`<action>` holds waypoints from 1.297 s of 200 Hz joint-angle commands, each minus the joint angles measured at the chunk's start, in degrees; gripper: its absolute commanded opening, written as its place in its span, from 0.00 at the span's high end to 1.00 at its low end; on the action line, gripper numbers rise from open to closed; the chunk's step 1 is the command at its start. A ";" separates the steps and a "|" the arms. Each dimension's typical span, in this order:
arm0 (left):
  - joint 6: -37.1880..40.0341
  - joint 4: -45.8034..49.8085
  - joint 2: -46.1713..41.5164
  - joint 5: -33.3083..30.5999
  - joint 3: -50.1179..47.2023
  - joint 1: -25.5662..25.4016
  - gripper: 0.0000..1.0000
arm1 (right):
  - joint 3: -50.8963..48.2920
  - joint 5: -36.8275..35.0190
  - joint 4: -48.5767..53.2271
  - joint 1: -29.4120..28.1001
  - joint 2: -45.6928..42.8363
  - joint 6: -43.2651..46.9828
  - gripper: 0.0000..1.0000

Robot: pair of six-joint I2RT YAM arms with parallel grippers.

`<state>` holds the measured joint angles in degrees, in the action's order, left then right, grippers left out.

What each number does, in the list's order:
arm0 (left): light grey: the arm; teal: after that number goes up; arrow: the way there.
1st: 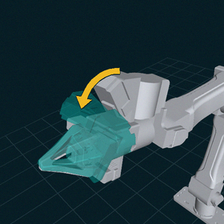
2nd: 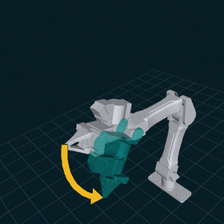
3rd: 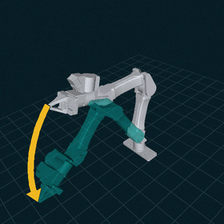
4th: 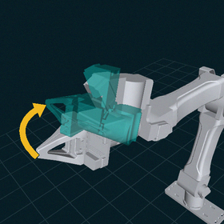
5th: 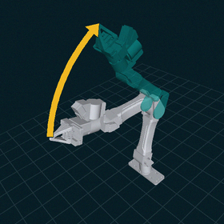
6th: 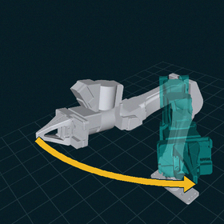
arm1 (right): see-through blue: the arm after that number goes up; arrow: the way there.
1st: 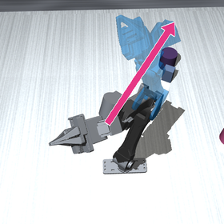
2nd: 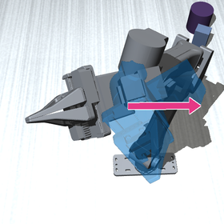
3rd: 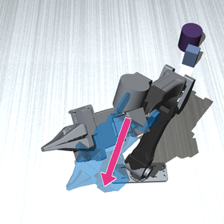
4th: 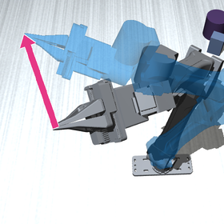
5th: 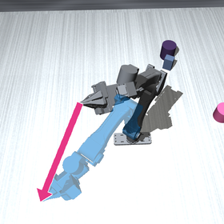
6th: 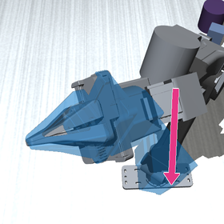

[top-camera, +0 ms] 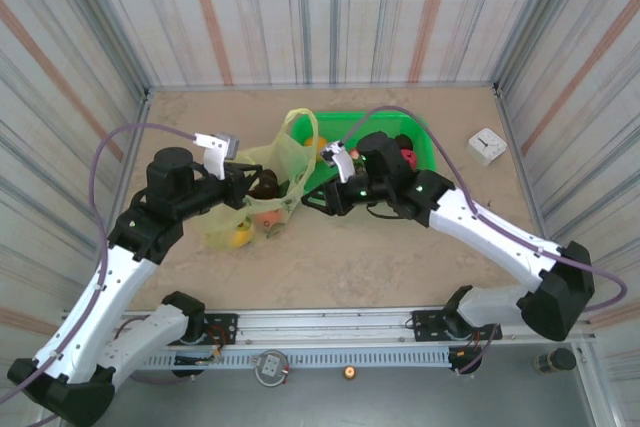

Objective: Place the fake fruits into the plastic bag and tie a complex knot

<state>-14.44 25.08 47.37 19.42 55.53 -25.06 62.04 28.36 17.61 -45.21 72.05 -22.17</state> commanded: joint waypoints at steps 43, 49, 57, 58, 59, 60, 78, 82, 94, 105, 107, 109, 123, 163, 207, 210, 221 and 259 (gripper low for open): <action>1.59 2.38 -0.98 -1.57 2.99 0.78 1.00 | -9.00 -13.48 4.97 6.66 -3.91 -2.84 0.70; 1.78 2.51 -1.29 -1.74 3.04 0.80 1.00 | -9.72 -14.19 5.72 7.17 -3.53 -3.27 0.72; 1.86 2.68 -1.66 -2.00 3.12 0.88 1.00 | -10.20 -15.27 6.88 7.43 -2.74 -3.49 0.72; 1.91 2.69 -1.67 -2.01 3.15 0.88 1.00 | -10.24 -15.53 7.07 7.42 -2.63 -3.49 0.72; 1.93 2.73 -1.71 -2.06 3.17 0.89 1.00 | -10.21 -15.75 7.30 7.47 -2.54 -3.53 0.72; 1.94 2.80 -1.74 -2.08 3.18 0.89 1.00 | -10.24 -15.99 7.50 7.44 -2.36 -3.56 0.72; 2.22 3.52 -2.35 -2.27 3.67 0.88 1.00 | -9.55 -21.24 12.09 7.75 1.14 -4.00 0.65; 2.26 3.57 -2.45 -2.20 3.75 0.89 1.00 | -9.34 -22.19 12.85 7.95 2.01 -4.22 0.62; 2.31 3.70 -2.85 -2.23 3.91 0.89 1.00 | -8.24 -24.60 15.03 8.47 4.73 -4.98 0.57; 2.31 3.76 -3.12 -2.18 3.97 0.88 1.00 | -7.27 -26.74 16.11 8.64 6.91 -5.39 0.50; 2.31 3.82 -3.15 -2.26 3.97 0.89 1.00 | -7.10 -27.14 16.27 8.65 7.17 -5.48 0.49; 2.31 3.90 -3.25 -2.28 4.02 0.89 1.00 | -6.93 -27.57 16.35 8.65 7.61 -5.55 0.47; 2.22 3.96 -3.59 -2.01 4.17 0.89 1.00 | -5.88 -30.60 16.76 8.93 10.16 -6.03 0.42; 2.11 3.65 -4.63 -1.74 3.71 0.87 1.00 | 1.34 -36.71 15.19 11.65 18.52 -6.76 0.21; 2.81 4.18 -4.49 -1.84 4.28 0.98 1.00 | 14.26 -37.00 12.64 16.18 31.12 -6.91 0.15; 2.84 4.26 -4.48 -1.95 4.30 0.98 1.00 | 15.24 -36.67 12.56 16.47 32.04 -6.95 0.15; 2.92 4.44 -4.40 -1.97 4.34 0.98 1.00 | 18.27 -36.04 12.20 17.40 35.06 -7.17 0.14; 2.92 4.36 -3.66 -1.58 4.36 1.06 1.00 | 30.15 -35.98 13.07 18.65 43.88 -7.90 0.11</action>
<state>-12.69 28.91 43.44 17.89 58.08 -24.69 86.13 -6.48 30.28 -27.16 111.98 -28.42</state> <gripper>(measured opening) 0.049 0.885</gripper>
